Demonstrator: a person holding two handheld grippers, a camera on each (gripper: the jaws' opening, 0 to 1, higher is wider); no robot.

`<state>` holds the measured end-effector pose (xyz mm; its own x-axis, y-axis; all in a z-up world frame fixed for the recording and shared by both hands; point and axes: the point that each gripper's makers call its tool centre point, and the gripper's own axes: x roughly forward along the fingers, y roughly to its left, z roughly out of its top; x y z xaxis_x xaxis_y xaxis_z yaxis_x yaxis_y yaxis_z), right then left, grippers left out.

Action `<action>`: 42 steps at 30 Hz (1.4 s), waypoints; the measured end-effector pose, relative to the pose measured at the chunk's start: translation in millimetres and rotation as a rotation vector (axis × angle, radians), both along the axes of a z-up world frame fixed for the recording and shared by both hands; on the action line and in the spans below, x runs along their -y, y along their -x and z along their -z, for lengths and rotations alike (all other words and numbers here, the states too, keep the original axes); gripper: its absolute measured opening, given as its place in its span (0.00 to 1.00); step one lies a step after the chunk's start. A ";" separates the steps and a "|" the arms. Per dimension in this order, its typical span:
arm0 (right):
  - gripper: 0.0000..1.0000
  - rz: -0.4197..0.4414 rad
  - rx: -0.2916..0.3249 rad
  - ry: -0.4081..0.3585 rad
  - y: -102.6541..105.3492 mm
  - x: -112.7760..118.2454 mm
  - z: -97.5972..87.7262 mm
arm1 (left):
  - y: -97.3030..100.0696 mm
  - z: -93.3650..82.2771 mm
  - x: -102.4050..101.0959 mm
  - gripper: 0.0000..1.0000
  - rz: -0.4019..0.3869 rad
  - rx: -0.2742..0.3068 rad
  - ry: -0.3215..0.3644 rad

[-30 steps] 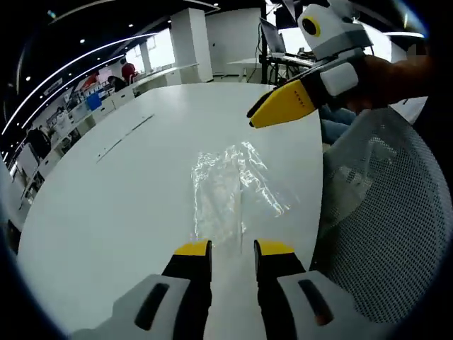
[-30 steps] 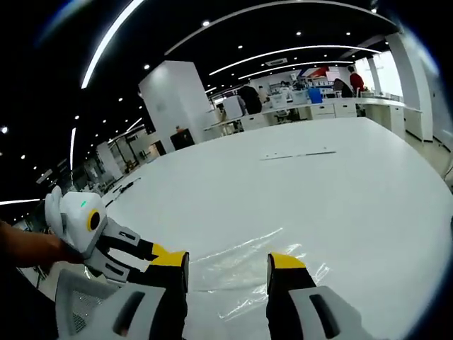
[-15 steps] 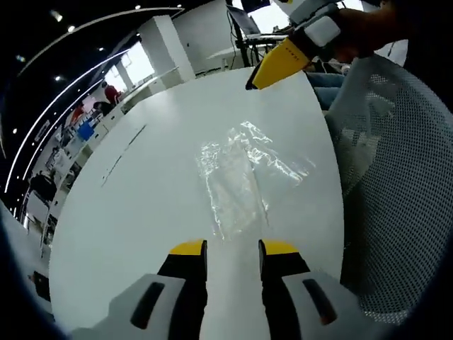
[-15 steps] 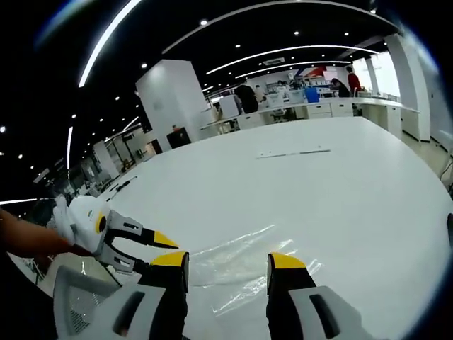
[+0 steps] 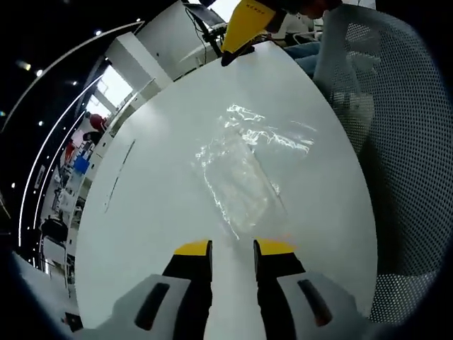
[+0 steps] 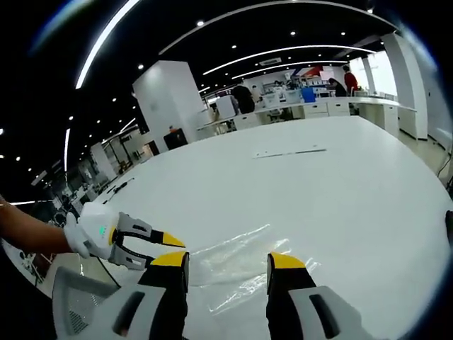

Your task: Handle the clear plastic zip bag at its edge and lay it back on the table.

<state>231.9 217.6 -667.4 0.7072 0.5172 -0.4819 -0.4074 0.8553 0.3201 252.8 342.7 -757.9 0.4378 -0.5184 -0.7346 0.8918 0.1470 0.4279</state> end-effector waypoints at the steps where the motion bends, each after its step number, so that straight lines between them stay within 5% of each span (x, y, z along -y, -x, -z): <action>1: 0.42 0.001 0.000 0.000 0.0 0.2 0.1 | -0.1 -1.9 2.3 0.20 0.004 0.002 0.005; 12: 0.42 -0.001 -0.002 0.003 0.1 -0.5 1.4 | 0.4 -2.6 14.7 0.01 0.011 -0.011 0.036; 17: 0.42 -0.007 -0.006 0.008 2.0 -1.2 3.1 | 1.1 -2.3 16.6 0.00 -0.003 -0.017 0.046; 35: 0.42 -0.008 -0.028 0.002 4.1 -4.2 9.3 | -1.0 -33.1 18.0 0.00 -0.266 -0.145 0.292; 42: 0.42 -0.005 -0.036 -0.010 6.7 -4.8 9.7 | -2.8 -47.0 23.4 0.00 -0.303 -0.159 0.355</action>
<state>225.2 222.4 -677.1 0.6868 0.5256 -0.5020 -0.3996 0.8500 0.3433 255.6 319.3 -711.0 0.5043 -0.6157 -0.6055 0.8368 0.5216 0.1666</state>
